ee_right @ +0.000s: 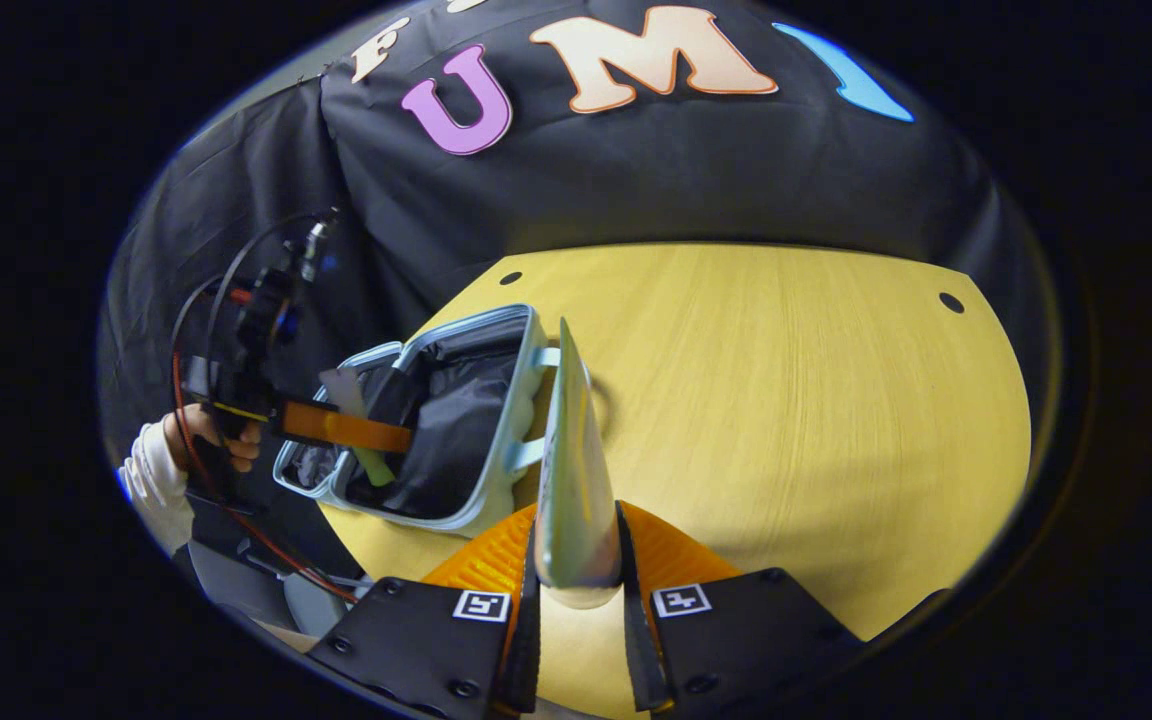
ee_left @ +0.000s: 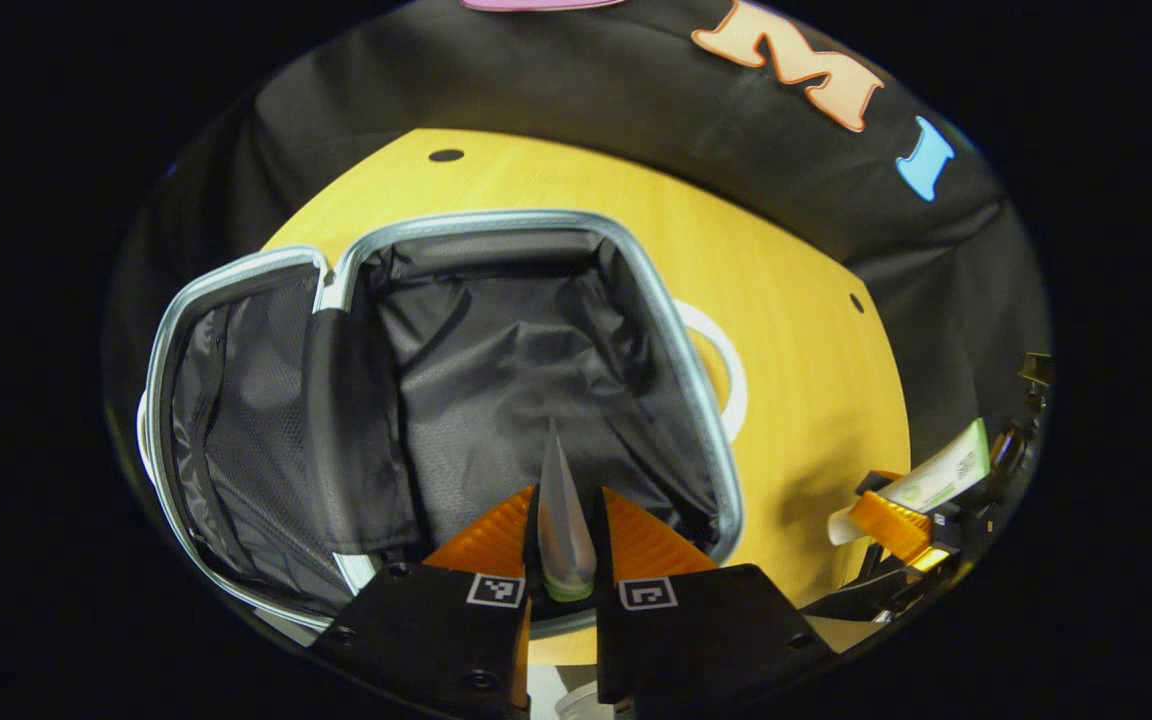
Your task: First open the suitcase, pack the skin care products into it, and then close the suitcase.
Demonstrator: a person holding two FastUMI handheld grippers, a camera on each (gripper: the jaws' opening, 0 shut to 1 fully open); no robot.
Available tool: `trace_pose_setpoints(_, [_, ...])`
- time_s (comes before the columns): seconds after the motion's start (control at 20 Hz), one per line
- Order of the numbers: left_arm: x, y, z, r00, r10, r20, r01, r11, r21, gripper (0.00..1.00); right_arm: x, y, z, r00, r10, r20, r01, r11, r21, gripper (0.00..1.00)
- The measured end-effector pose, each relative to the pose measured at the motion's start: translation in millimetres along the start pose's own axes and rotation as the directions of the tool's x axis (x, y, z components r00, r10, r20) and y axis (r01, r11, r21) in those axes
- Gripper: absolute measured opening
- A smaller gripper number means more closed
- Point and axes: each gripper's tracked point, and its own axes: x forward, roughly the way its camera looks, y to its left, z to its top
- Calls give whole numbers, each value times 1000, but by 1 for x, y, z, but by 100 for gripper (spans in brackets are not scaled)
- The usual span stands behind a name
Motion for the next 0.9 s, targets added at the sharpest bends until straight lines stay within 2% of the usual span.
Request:
trace_pose_setpoints(0.05, [4,3,-3,1000,-3,-29,3,1000,8,20,0,6,3,1000,3,-1,-3,1000,2,37])
trace_pose_setpoints(0.1, [10,9,-7,998,3,-62,-2,1000,19,20,3,12,5,1000,6,-2,-6,1000,3,33])
trace_pose_setpoints(0.15, [13,17,-15,994,27,-108,-24,999,37,20,4,17,7,1000,9,-5,-9,1000,5,37])
trace_pose_setpoints(0.2, [15,25,-22,987,57,-153,-51,998,48,20,6,24,9,1000,15,-12,-15,1000,5,33])
trace_pose_setpoints(0.25, [19,30,-27,981,68,-180,-61,997,46,20,9,31,10,999,25,-22,-25,1000,0,33])
trace_pose_setpoints(0.3, [23,30,-30,979,55,-194,-50,998,33,20,14,39,11,999,34,-31,-35,999,-10,37])
trace_pose_setpoints(0.35, [24,29,-32,978,41,-205,-38,999,19,20,18,47,12,998,45,-42,-46,999,-22,33])
trace_pose_setpoints(0.4, [26,32,-32,977,38,-208,-36,999,12,17,23,57,12,997,57,-54,-59,998,-34,37])
trace_pose_setpoints(0.45, [26,35,-30,978,45,-203,-43,999,12,20,29,67,12,995,72,-65,-75,996,-45,33])
trace_pose_setpoints(0.5, [26,38,-26,981,57,-185,-55,998,15,23,35,76,10,993,85,-81,-89,995,-54,37])
trace_pose_setpoints(0.55, [24,41,-22,984,66,-165,-64,998,19,28,42,84,9,991,95,-99,-102,993,-62,37])
trace_pose_setpoints(0.6, [21,42,-20,987,73,-145,-70,997,24,26,49,90,7,988,102,-117,-111,992,-68,37])
trace_pose_setpoints(0.65, [16,44,-18,988,79,-131,-76,997,28,33,56,95,4,985,106,-135,-118,990,-80,37])
trace_pose_setpoints(0.8, [-7,42,-18,994,79,-79,-78,997,19,74,73,109,-2,978,119,-171,-137,986,-99,37])
trace_pose_setpoints(0.9, [-24,36,-14,998,55,-28,-55,998,-19,82,84,118,-5,973,132,-190,-151,985,-87,37])
